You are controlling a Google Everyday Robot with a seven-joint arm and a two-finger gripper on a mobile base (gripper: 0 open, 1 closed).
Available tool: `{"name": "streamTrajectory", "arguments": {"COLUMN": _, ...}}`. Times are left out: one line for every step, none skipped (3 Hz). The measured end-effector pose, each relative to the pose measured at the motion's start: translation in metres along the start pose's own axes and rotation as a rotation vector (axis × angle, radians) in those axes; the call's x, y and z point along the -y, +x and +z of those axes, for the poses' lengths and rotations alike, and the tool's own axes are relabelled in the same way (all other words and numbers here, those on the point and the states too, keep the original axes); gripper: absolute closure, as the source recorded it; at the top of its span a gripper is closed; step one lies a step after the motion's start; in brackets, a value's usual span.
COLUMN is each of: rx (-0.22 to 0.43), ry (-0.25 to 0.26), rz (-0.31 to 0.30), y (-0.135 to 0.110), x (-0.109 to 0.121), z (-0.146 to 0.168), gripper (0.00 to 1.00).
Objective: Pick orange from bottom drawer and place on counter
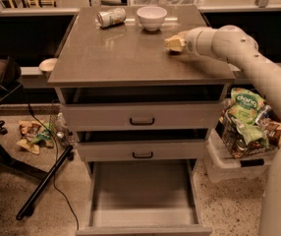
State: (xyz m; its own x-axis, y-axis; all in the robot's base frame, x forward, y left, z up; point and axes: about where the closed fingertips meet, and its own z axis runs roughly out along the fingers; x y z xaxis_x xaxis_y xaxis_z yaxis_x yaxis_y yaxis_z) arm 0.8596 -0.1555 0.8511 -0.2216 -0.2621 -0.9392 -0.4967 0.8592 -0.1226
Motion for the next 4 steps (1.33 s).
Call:
{"name": "streamTrajectory", "arguments": {"rx": 0.005, "ry": 0.003, "rz": 0.006, "y": 0.001, "x": 0.0, "z": 0.0, "gripper": 0.37}}
{"name": "streamTrajectory", "arguments": {"rx": 0.006, "ry": 0.003, "rz": 0.008, "y": 0.002, "x": 0.0, "z": 0.001, "gripper": 0.14}}
{"name": "streamTrajectory", "arguments": {"rx": 0.013, "ry": 0.004, "rz": 0.011, "y": 0.003, "x": 0.001, "z": 0.0, "gripper": 0.0}}
{"name": "streamTrajectory", "arguments": {"rx": 0.021, "ry": 0.023, "rz": 0.005, "y": 0.0, "x": 0.006, "z": -0.011, "gripper": 0.0}}
